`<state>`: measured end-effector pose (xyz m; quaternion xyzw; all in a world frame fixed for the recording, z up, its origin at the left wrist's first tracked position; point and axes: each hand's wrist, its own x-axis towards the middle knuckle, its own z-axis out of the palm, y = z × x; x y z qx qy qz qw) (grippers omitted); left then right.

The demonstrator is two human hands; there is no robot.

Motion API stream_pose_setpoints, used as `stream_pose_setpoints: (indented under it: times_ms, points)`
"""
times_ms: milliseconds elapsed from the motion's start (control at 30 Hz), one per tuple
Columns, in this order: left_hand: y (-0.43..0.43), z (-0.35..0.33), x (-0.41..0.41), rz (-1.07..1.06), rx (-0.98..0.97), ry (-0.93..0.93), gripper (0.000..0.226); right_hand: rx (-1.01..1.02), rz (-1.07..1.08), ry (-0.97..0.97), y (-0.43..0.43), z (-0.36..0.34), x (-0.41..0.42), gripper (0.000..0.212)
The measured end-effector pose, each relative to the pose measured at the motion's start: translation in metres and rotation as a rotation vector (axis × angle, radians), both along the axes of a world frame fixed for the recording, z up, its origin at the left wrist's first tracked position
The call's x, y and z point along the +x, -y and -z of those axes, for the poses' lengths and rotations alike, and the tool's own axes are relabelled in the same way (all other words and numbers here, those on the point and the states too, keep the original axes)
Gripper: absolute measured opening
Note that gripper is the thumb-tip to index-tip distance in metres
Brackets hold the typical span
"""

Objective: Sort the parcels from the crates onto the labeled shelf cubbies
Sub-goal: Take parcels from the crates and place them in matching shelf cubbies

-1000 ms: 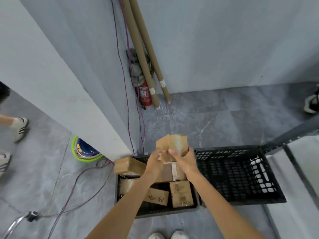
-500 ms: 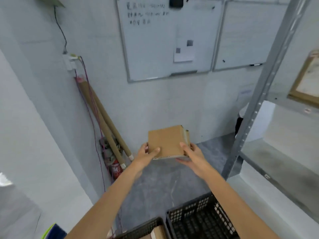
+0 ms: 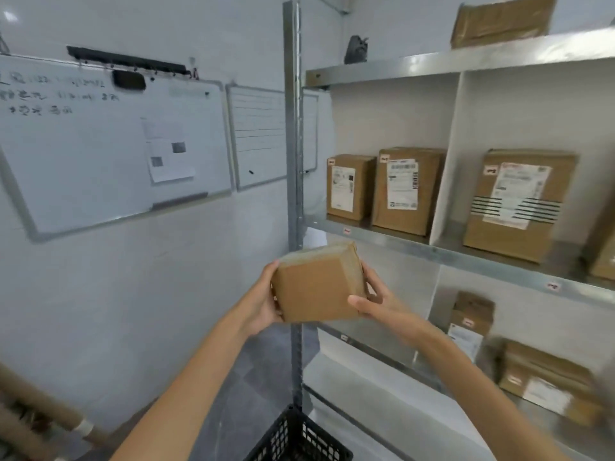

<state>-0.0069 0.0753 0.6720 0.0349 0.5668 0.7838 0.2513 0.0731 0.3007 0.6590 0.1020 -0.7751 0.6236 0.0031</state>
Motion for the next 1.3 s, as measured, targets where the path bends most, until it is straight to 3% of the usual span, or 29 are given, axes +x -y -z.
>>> stream_pose_setpoints:
  times_ms: [133,267,333,433,533,633,733,833,933,1100,1300]
  points:
    - [-0.060,0.001,-0.004,-0.064,0.043,-0.157,0.033,0.017,0.104,0.012,-0.053,-0.003,0.015,0.084]
    - [-0.109,0.007,-0.003,-0.070,0.021,-0.356,0.018,-0.394,0.153,0.150,-0.081,-0.002,0.026,0.061]
    - [-0.127,0.009,0.000,0.012,0.005,-0.397,0.016,-0.435,0.249,0.186,-0.090,-0.001,0.027,0.068]
    - [-0.137,0.011,-0.009,0.209,-0.065,-0.338,0.027,-0.397,0.402,0.145,-0.103,0.002,0.032,0.079]
    - [-0.140,0.013,-0.023,0.416,-0.109,-0.155,0.060,-0.295,0.466,0.029,-0.109,0.006,0.042,0.067]
    - [-0.146,0.019,-0.029,0.579,-0.007,-0.016,0.062,-0.150,0.490,-0.124,-0.106,0.009,0.052,0.056]
    - [-0.151,0.016,-0.030,0.665,0.090,-0.002,0.061,-0.042,0.533,-0.197,-0.106,0.010,0.060,0.068]
    - [-0.154,0.013,-0.032,0.622,0.094,-0.042,0.066,0.079,0.545,-0.189,-0.105,0.013,0.063,0.089]
    - [-0.158,0.017,-0.032,0.509,0.109,-0.186,0.077,-0.007,0.517,-0.107,-0.099,0.017,0.060,0.101]
    - [-0.161,0.025,-0.029,0.496,0.235,-0.307,0.081,-0.342,0.463,-0.029,-0.084,0.015,0.051,0.087]
    - [-0.152,0.029,-0.048,0.639,0.154,-0.399,0.098,-0.362,0.561,-0.038,-0.090,0.010,0.046,0.074]
